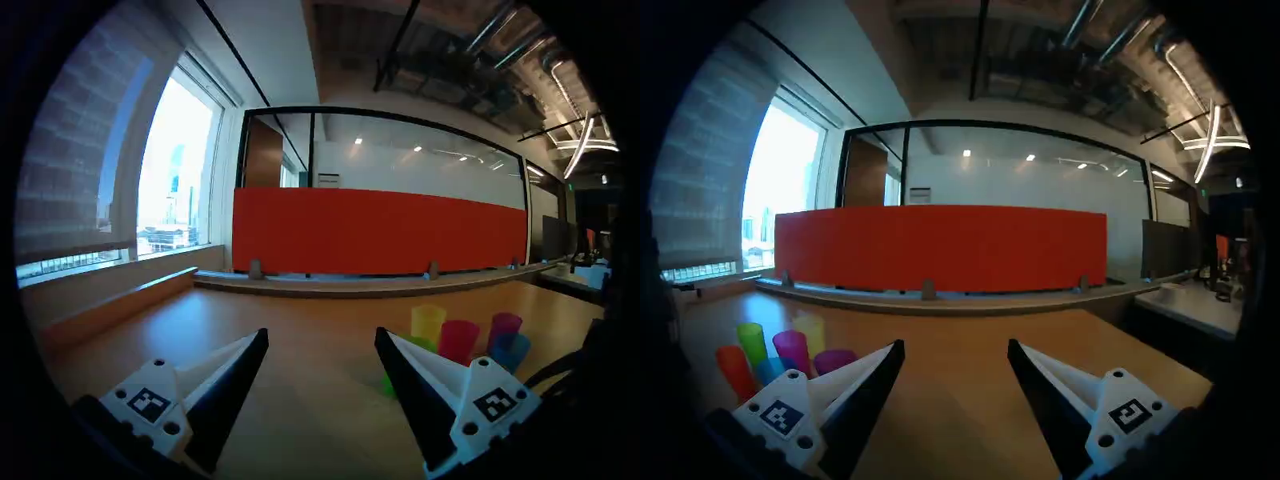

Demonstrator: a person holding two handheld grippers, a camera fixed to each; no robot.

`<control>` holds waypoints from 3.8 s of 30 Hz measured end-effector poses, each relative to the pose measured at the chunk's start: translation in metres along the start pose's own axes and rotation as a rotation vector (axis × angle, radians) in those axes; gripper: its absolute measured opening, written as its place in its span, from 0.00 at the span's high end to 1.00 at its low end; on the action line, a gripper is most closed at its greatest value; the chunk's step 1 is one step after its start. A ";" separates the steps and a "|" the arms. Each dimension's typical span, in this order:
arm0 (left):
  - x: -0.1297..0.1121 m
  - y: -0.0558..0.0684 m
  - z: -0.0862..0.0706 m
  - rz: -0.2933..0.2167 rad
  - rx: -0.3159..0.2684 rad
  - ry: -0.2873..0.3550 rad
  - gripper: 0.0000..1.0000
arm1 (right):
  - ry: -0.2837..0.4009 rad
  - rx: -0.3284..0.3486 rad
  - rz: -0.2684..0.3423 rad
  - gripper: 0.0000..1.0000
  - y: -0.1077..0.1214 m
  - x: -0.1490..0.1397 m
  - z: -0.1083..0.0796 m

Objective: Pour water

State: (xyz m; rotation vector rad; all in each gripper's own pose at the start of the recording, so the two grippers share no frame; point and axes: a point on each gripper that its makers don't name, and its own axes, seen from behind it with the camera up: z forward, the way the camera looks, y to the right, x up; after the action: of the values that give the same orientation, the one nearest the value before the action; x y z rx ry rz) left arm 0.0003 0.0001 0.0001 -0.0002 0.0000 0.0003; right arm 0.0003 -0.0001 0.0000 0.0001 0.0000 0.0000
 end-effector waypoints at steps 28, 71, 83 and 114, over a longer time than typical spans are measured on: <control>0.175 0.042 0.047 0.008 -0.221 -0.008 0.01 | 0.004 0.090 0.013 0.00 -0.013 0.148 0.022; 0.151 0.120 0.034 0.051 -0.779 -0.140 0.01 | -0.160 0.803 -0.066 0.00 -0.159 0.139 -0.025; 0.094 0.124 0.036 0.188 -0.821 -0.259 0.01 | -0.262 0.847 -0.164 0.00 -0.178 0.090 -0.023; -0.042 0.113 0.052 0.391 -0.854 -0.510 0.00 | -0.450 0.911 -0.306 0.00 -0.205 -0.037 -0.012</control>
State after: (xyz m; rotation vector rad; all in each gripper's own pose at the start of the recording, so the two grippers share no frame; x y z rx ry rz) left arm -0.0416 0.1132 0.0517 -0.8545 -0.5103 0.3909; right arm -0.0367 -0.2047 -0.0120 0.9114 -0.4496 -0.3063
